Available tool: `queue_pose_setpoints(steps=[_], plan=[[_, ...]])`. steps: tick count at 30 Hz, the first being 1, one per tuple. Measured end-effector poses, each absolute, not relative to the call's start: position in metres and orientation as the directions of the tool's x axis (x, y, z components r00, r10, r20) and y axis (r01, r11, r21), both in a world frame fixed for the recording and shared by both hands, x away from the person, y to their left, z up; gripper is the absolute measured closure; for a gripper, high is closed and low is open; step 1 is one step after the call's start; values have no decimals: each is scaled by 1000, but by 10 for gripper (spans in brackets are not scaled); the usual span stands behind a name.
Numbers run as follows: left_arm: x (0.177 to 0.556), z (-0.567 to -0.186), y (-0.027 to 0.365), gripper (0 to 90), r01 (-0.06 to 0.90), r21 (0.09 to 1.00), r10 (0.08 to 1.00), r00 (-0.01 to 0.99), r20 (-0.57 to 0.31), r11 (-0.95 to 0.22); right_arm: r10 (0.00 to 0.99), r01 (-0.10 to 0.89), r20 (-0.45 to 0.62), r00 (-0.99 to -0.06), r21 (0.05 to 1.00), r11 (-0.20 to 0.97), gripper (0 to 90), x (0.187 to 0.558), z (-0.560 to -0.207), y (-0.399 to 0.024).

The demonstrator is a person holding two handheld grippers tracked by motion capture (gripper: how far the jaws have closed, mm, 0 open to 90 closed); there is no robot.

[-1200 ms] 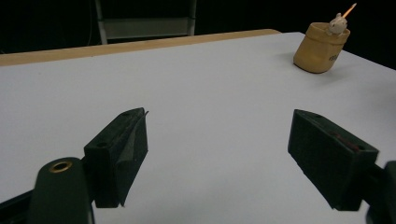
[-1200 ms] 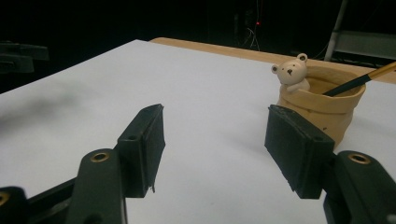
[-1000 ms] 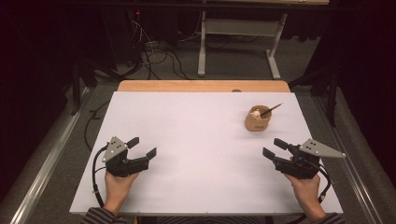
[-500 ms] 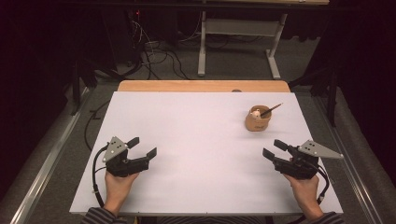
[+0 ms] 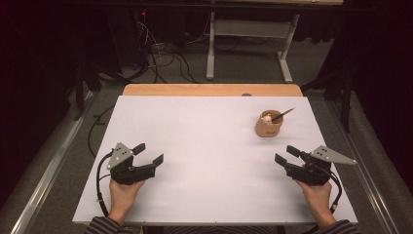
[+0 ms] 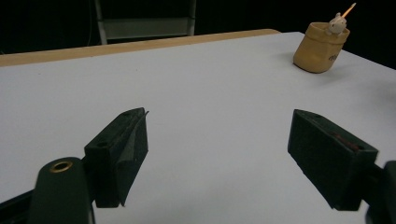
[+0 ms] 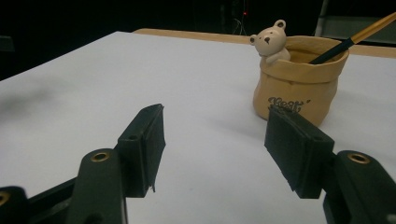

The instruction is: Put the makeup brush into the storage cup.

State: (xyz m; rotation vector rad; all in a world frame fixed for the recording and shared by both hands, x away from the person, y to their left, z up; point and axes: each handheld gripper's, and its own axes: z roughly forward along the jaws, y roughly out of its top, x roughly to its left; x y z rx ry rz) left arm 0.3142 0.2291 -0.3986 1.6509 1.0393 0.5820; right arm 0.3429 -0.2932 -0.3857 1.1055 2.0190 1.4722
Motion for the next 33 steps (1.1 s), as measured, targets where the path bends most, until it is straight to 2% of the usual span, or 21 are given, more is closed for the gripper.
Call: queue_pose_setpoints(steps=[33], plan=[[313, -397, 228, 210, 337, 939, 852, 510, -119, -71, 825, 368, 112, -554, 922, 122, 383, 347, -402, -303]])
